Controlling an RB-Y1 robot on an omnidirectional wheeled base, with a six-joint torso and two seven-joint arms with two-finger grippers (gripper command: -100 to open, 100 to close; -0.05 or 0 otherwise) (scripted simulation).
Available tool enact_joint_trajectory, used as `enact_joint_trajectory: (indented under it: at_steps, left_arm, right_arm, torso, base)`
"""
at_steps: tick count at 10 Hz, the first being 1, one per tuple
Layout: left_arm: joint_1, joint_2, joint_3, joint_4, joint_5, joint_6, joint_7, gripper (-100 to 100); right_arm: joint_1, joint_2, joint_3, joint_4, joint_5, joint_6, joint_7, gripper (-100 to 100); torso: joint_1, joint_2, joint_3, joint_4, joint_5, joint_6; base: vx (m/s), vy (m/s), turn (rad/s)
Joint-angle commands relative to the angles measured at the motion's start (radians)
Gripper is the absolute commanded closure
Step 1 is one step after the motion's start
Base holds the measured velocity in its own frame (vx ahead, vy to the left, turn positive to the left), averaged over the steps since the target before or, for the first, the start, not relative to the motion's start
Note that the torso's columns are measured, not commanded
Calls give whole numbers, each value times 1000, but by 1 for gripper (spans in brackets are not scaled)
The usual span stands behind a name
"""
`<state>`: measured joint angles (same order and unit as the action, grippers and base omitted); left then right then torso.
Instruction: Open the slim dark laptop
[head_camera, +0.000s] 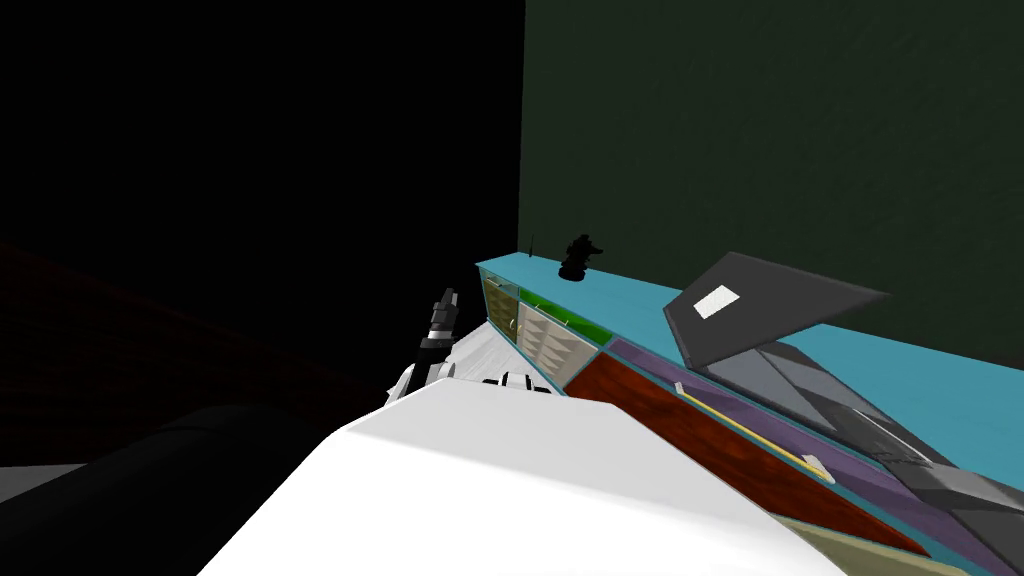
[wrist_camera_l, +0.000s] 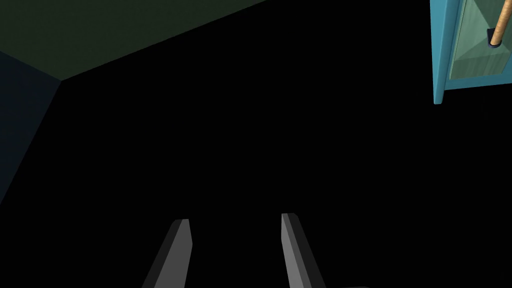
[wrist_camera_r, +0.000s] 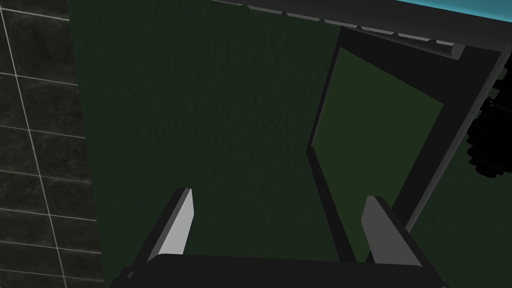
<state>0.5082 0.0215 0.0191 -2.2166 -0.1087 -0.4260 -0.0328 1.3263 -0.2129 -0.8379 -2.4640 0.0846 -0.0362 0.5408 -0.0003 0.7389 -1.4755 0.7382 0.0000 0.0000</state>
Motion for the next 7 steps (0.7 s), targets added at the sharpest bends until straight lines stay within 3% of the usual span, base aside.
enact_joint_trajectory:
  at_steps: [1, 2, 3, 7]
  left_arm:
    - [0, 0, 0, 0, 0, 0, 0, 0]
    - [0, 0, 0, 0, 0, 0, 0, 0]
    - [0, 0, 0, 0, 0, 0, 0, 0]
    - [0, 0, 0, 0, 0, 0, 0, 0]
  right_arm:
    - [65, 7, -78, -8, 12, 15, 46, -100]
    - [88, 8, -109, -10, 17, 20, 62, -100]
    - [88, 8, -109, -10, 17, 20, 62, -100]
    - [169, 9, -215, -17, 33, 33, 122, -100]
  torso:
    - [1, -2, -1, 0, 0, 0]
    - [0, -2, -1, -1, 0, 0]
    - [2, -2, -1, -1, 0, 0]
    - [0, -1, 0, 0, 0, 0]
  base:
    - [103, 63, 131]
    - [117, 94, 109]
    - [87, 70, 25]
    - [82, 48, 98]
